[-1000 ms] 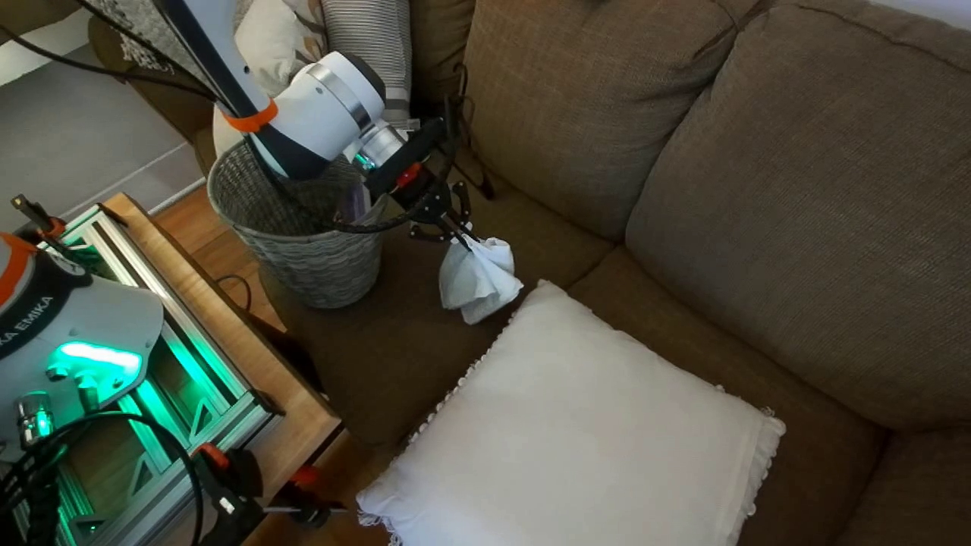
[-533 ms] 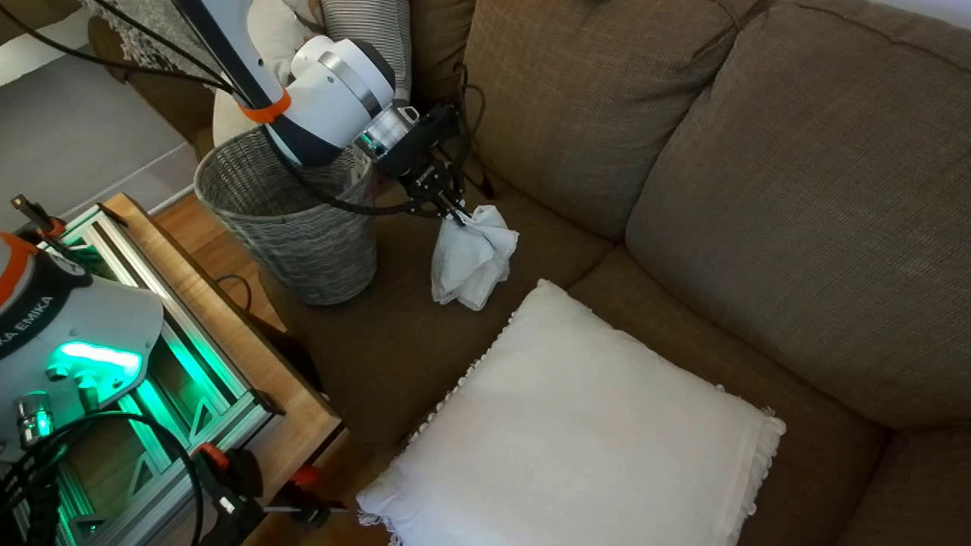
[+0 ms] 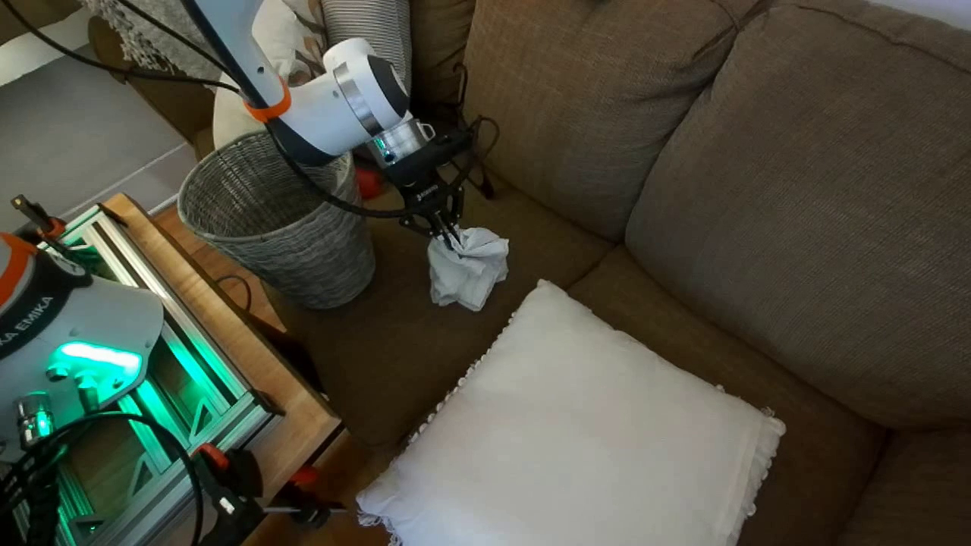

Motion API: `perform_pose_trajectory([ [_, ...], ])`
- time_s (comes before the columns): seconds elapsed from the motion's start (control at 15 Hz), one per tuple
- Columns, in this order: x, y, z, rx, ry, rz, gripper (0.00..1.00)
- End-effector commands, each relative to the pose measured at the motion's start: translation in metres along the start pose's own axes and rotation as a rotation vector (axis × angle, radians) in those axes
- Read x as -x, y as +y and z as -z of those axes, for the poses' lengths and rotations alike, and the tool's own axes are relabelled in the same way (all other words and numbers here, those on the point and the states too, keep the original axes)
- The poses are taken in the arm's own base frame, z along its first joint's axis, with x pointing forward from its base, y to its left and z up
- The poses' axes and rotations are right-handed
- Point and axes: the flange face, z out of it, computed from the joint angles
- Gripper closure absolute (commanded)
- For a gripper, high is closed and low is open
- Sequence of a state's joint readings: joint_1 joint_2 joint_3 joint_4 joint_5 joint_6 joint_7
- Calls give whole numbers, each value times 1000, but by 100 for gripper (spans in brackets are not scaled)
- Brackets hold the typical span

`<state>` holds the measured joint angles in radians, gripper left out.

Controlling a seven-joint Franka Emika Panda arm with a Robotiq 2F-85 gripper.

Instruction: Put the white towel on the seat of the sofa.

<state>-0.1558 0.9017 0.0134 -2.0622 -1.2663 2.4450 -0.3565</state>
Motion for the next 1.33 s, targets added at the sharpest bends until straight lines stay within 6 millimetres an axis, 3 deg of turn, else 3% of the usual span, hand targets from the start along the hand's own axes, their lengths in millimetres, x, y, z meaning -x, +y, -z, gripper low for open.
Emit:
perform_pose_trajectory([
  [0.0,-7,26,-11,-93,49,-145,97],
  [0.33,-8,90,11,-55,87,-329,97],
  [0.4,-10,100,16,-51,80,-338,63],
  [0.53,-11,113,24,-31,79,-366,55],
  [0.8,-10,121,35,-4,36,-400,25],
  [1.0,15,105,45,-3,-66,-457,2],
  [1.13,39,86,50,5,-63,-530,0],
  [1.2,14,111,41,3,-58,-474,0],
  [1.27,20,108,44,2,-62,-484,0],
])
